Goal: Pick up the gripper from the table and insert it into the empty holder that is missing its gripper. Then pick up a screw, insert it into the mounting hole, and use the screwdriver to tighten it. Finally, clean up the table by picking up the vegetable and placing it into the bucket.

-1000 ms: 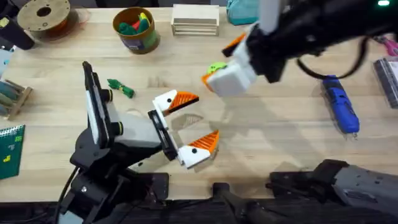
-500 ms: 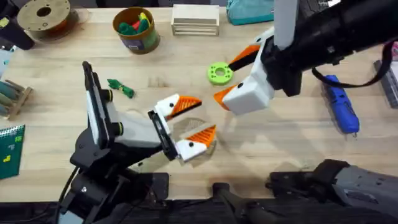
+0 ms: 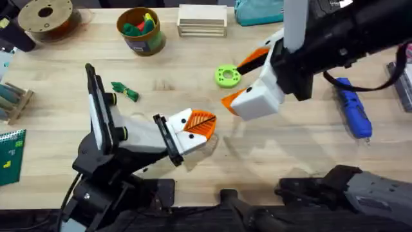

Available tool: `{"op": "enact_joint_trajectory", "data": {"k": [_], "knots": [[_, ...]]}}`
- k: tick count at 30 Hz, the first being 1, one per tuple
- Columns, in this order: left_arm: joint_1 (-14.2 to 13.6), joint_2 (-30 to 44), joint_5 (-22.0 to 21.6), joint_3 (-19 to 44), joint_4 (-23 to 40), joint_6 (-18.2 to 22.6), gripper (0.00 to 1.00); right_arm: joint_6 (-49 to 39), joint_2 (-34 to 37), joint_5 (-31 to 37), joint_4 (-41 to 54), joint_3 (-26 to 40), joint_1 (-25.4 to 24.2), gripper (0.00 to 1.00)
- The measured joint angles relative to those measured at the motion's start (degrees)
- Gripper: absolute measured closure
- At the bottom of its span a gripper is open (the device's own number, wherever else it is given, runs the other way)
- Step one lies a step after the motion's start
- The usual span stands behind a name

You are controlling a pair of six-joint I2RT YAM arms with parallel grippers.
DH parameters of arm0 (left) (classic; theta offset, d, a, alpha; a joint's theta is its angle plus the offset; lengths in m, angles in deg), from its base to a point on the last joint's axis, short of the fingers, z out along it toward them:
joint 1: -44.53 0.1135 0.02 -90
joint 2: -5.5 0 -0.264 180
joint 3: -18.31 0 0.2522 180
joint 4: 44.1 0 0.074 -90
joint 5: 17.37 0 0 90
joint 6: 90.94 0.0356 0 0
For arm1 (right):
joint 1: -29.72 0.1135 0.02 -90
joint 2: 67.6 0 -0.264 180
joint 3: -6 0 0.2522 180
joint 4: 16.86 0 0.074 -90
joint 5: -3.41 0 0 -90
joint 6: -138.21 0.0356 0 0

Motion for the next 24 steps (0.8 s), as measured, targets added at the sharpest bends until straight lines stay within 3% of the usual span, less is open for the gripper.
{"op": "enact_joint_trajectory", "data": {"k": [7, 12, 18, 24], "knots": [[0.0, 0.0, 0.0, 0.0, 0.0, 0.0, 0.995, 0.09, 0.07, 0.28, 0.0, 0.0, -0.14, 0.144], [0.0, 0.0, 0.0, 0.0, 0.0, 0.0, 0.995, 2.78, 3.08, 4.02, -0.62, 0.0, -2.26, 0.145], [0.0, 0.0, 0.0, 0.0, 0.0, 0.0, 0.995, 6.47, 10.3, 10.36, -1.19, 0.0, -10.21, 0.145], [0.0, 0.0, 0.0, 0.0, 0.0, 0.0, 0.995, 8.51, 13.51, 18.35, -2.23, 0.0, -21.7, 0.144]]}}
